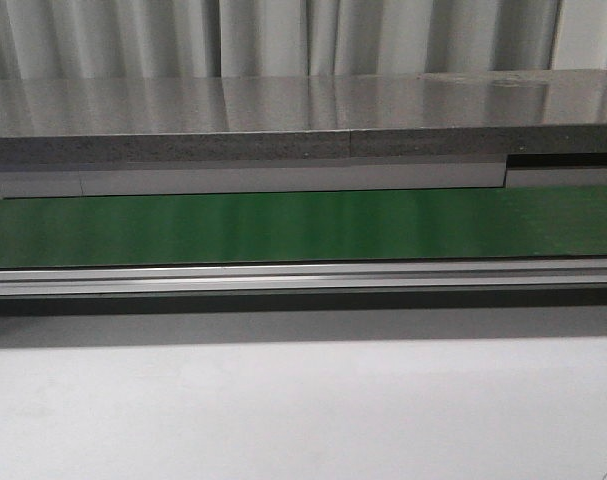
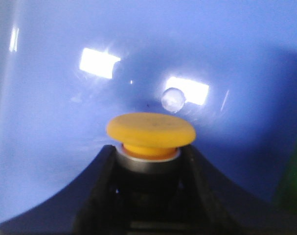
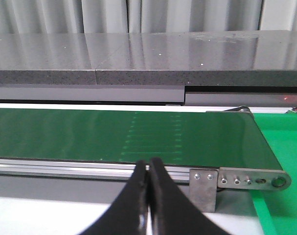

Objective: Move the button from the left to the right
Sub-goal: 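Lift the button with the left gripper and lower it onto the belt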

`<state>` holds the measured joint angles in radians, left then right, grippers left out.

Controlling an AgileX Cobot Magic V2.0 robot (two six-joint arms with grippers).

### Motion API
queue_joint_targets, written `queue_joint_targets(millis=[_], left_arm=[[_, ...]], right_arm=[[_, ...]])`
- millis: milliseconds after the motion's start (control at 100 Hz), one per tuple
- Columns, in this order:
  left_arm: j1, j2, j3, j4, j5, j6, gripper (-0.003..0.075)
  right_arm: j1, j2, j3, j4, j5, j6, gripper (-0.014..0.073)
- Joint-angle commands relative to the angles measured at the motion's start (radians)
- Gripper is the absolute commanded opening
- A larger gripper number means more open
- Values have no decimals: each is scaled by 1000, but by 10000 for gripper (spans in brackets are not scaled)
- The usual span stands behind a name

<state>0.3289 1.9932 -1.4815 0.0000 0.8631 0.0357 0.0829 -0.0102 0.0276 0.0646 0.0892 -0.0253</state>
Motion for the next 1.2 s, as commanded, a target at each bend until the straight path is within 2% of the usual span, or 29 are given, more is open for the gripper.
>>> queue_joint_targets(millis=[0, 240, 460, 630, 920, 970, 1040, 1110, 1190], left_arm=[[-2, -123, -42, -30, 3, 6, -20], [-26, -193, -42, -200, 61, 130, -20], [-110, -191, -35, -194, 79, 136, -20], [-170, -189, -35, -132, 78, 136, -20], [-196, -167, -29, -125, 94, 136, -13], [-196, -162, -21, -125, 94, 136, 10], [-196, -155, -19, -125, 98, 136, 81], [-196, -151, -17, -127, 98, 136, 191], [-196, -151, -17, -130, 98, 136, 365]], right_arm=[[3, -21, -15, -8, -81, -4, -67], [3, -21, -15, -8, -81, -4, -67], [3, -21, -15, -8, -81, -4, -67], [3, -21, -15, -8, -81, -4, -67], [3, -21, -15, -8, -81, -4, -67], [3, -21, -15, -8, -81, -4, -67], [3, -21, -15, -8, -81, -4, -67], [3, -21, -15, -8, -81, -4, -67], [3, -21, -15, -8, -81, -4, -67]])
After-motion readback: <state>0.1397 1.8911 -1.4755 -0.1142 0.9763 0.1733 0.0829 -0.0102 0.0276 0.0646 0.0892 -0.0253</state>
